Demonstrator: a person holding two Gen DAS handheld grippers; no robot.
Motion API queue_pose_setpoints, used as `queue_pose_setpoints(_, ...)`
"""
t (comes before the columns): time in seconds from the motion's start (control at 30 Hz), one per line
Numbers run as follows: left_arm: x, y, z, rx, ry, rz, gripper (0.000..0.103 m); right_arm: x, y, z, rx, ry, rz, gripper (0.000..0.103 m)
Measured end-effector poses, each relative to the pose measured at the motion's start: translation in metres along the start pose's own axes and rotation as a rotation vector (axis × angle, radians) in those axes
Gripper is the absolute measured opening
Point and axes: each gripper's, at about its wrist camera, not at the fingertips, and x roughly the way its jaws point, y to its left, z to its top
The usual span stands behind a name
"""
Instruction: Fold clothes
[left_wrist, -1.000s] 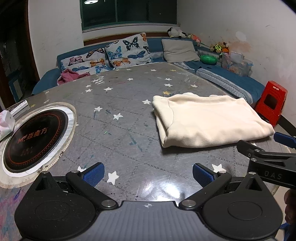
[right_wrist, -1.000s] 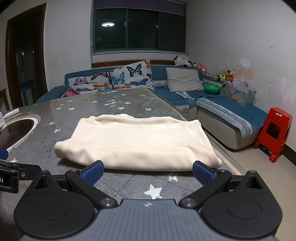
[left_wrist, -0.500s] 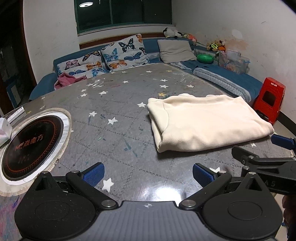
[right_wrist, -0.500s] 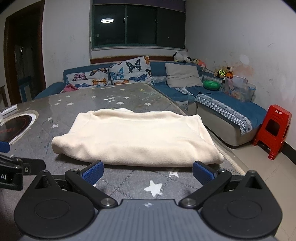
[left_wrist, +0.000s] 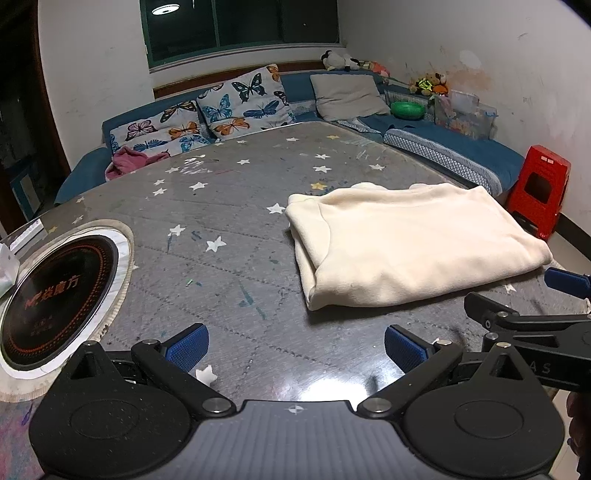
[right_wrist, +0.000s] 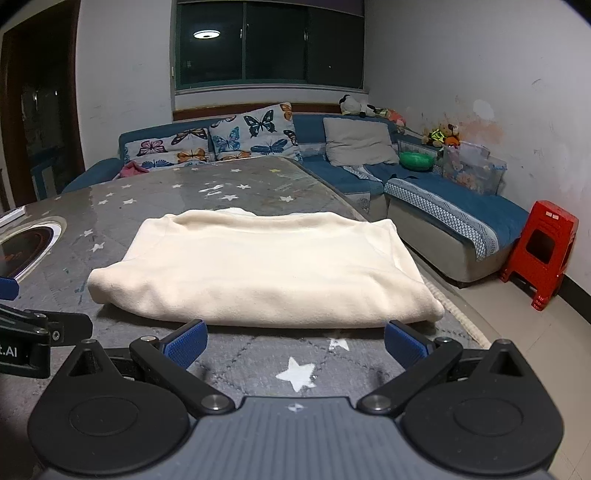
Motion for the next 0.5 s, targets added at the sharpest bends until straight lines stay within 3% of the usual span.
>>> queue_pose_setpoints(0.5, 0.0004, -0.0059, 0.0056, 0.016, 0.001, 0.004, 0.103, 0.0027, -0.0025, -0.0011, 0.006, 0.007, 0.007, 0.103)
